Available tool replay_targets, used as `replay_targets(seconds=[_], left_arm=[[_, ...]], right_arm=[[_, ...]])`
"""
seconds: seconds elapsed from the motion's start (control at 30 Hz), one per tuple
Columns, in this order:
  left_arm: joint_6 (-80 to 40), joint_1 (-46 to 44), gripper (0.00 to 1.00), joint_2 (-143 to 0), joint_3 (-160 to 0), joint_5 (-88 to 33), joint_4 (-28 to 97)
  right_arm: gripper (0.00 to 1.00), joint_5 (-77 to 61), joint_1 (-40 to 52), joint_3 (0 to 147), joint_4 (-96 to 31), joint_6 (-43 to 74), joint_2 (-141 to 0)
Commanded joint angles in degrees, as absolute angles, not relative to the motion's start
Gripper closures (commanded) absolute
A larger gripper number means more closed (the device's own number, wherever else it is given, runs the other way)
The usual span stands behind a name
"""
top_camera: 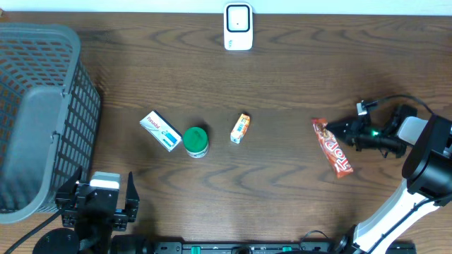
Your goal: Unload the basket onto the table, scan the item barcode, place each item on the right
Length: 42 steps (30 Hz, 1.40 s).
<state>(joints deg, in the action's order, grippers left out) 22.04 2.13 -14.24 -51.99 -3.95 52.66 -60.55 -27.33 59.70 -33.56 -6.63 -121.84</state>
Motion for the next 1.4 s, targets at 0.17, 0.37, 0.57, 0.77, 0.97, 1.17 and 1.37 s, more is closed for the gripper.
replay_targets(seconds=[0.17,0.37,0.57,0.77,0.97,1.17,1.37], left_arm=[[21.28,1.96,0.14,-14.48,-51.96,-3.84,52.73],[21.28,1.96,0.14,-14.48,-51.96,-3.84,52.71],[21.28,1.96,0.14,-14.48,-51.96,-3.84,52.73],[21.28,1.96,0.14,-14.48,-51.96,-3.84,52.71],[21.28,1.96,0.14,-14.48,-51.96,-3.84,52.73],[21.28,1.96,0.14,-14.48,-51.96,-3.86,52.71],[21.28,1.96,0.14,-14.48,-51.96,-3.84,52.71]], right_arm=[[0.98,-57.6,-21.26,57.36,-43.83,-14.76,-112.57],[0.98,-63.05,-14.9,57.43,-40.25,-5.3,-98.67],[0.99,-63.07,-9.91,57.45,-23.05,10.35,-85.03],[0.47,-50.11,-6.98,57.45,-26.76,11.73,-76.27],[0.09,-27.92,-3.03,57.43,-44.07,1.89,-75.07],[0.01,-16.97,7.81,57.43,-44.03,0.19,-76.88],[0.06,6.96,22.83,57.43,-41.85,4.69,-80.77]])
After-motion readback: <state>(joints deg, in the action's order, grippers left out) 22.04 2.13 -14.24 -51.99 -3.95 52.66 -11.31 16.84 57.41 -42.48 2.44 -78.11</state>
